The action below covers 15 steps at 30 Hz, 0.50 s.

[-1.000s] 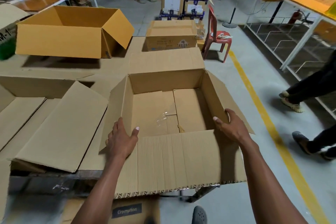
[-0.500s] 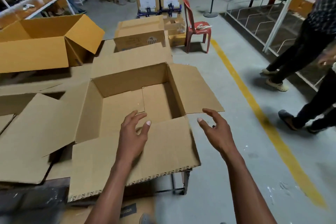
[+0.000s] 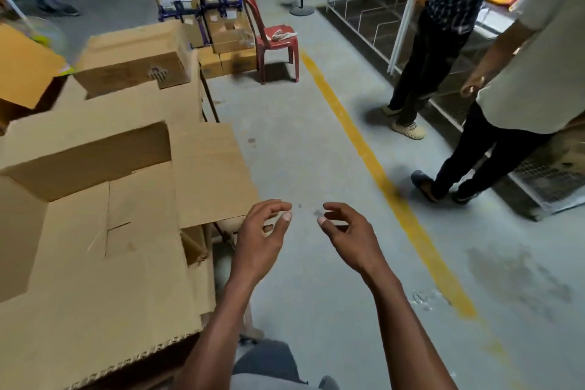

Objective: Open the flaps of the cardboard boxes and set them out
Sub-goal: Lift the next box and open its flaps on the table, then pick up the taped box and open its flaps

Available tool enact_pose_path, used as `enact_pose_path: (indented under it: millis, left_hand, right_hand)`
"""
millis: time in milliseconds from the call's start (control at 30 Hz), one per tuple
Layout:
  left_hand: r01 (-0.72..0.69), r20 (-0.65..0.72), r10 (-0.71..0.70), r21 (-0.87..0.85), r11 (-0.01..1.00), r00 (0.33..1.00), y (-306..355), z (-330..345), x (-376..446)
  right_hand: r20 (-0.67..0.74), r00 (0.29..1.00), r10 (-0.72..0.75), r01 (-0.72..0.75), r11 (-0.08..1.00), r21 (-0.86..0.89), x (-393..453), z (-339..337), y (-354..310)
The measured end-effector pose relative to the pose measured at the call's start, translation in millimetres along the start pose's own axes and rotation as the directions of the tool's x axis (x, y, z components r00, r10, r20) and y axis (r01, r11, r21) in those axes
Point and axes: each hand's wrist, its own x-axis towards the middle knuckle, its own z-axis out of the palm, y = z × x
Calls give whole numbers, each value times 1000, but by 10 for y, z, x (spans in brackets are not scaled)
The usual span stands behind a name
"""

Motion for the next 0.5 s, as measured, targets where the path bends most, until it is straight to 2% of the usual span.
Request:
enact_pose_path:
  millis: [300,500]
  left_hand:
    - [48,-93,-51,-40,998,994,40,188,1535]
    - [177,-237,-230,-225,958,944,-41,116,2469]
  right_hand:
    - [84,994,-71,73,997,-31,1639,-97,-429]
    - [196,975,-103,120,990,-79,2805,29,-890]
